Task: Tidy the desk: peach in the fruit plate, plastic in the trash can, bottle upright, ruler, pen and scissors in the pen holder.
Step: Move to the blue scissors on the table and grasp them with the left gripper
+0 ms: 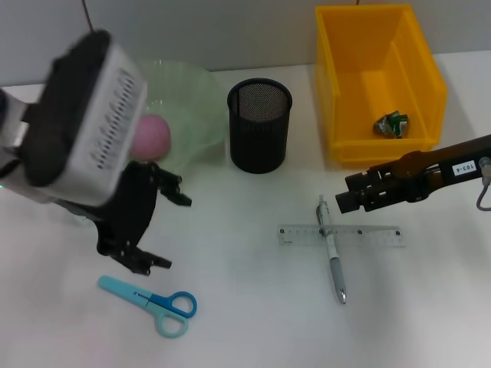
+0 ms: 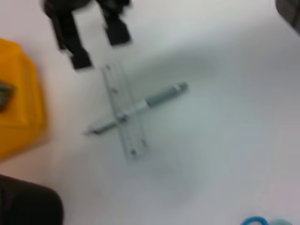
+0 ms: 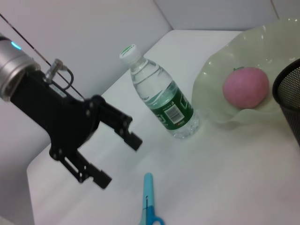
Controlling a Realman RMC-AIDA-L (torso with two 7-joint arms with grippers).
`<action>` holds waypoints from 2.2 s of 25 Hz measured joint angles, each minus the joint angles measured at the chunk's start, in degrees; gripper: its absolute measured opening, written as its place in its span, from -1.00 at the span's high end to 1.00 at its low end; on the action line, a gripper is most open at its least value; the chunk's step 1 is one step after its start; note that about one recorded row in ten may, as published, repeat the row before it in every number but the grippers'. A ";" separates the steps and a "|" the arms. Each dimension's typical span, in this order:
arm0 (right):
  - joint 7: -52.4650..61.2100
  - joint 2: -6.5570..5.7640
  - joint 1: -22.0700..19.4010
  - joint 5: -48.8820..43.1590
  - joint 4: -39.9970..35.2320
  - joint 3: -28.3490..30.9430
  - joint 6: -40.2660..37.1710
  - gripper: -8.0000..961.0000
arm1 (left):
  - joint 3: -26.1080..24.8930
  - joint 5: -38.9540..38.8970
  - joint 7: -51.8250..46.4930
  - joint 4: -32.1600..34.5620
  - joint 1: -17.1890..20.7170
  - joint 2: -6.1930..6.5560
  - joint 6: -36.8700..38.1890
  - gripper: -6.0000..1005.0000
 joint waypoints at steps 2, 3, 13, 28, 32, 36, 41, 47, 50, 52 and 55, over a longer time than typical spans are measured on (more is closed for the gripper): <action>0.01 -0.01 -0.18 0.06 0.08 0.18 0.67 -0.60 | 2.96 1.75 -1.59 -0.30 -1.16 0.13 -0.02 -0.62; 0.01 -0.01 -0.24 0.08 0.14 0.23 0.89 -0.60 | 4.28 2.33 -2.40 -0.59 -1.73 0.22 0.03 -0.62; 0.04 0.06 -0.87 0.09 0.20 0.30 1.63 -0.60 | 14.73 8.62 -7.28 -1.94 -4.55 0.31 0.93 -0.62; -0.48 -0.10 -1.05 0.09 0.19 0.30 2.45 -0.60 | 22.47 11.99 -7.94 -7.25 -4.97 -0.47 -4.27 -0.62; -0.57 -0.12 -1.04 0.09 0.20 0.30 2.48 -0.60 | 23.87 12.80 -8.95 -9.27 -5.57 -0.53 -5.36 -0.54; -0.63 -0.12 -1.07 0.09 0.20 0.30 2.46 -0.60 | 24.53 13.16 -9.55 -9.78 -5.73 -0.53 -5.44 -0.39; -0.71 -0.12 -1.10 0.09 0.20 0.27 2.38 -0.60 | 25.18 13.04 -9.69 -10.81 -5.73 -0.55 -5.61 -0.26; -0.73 -0.12 -1.13 0.09 0.20 0.21 2.21 -0.60 | 26.93 13.20 -11.17 -11.75 -5.85 -0.60 -6.66 -0.12; -0.75 -0.08 -1.13 0.08 0.20 0.17 2.12 -0.60 | 27.06 13.23 -11.31 -12.11 -5.91 -0.61 -6.98 -0.07; -0.75 -0.05 -1.13 0.09 0.20 0.11 2.11 -0.60 | 27.12 13.24 -11.54 -12.16 -6.00 -0.62 -7.05 -0.07; -0.75 -0.04 -1.13 0.08 0.20 0.01 2.11 -0.60 | 27.17 13.27 -11.69 -12.23 -6.07 -0.62 -7.17 -0.07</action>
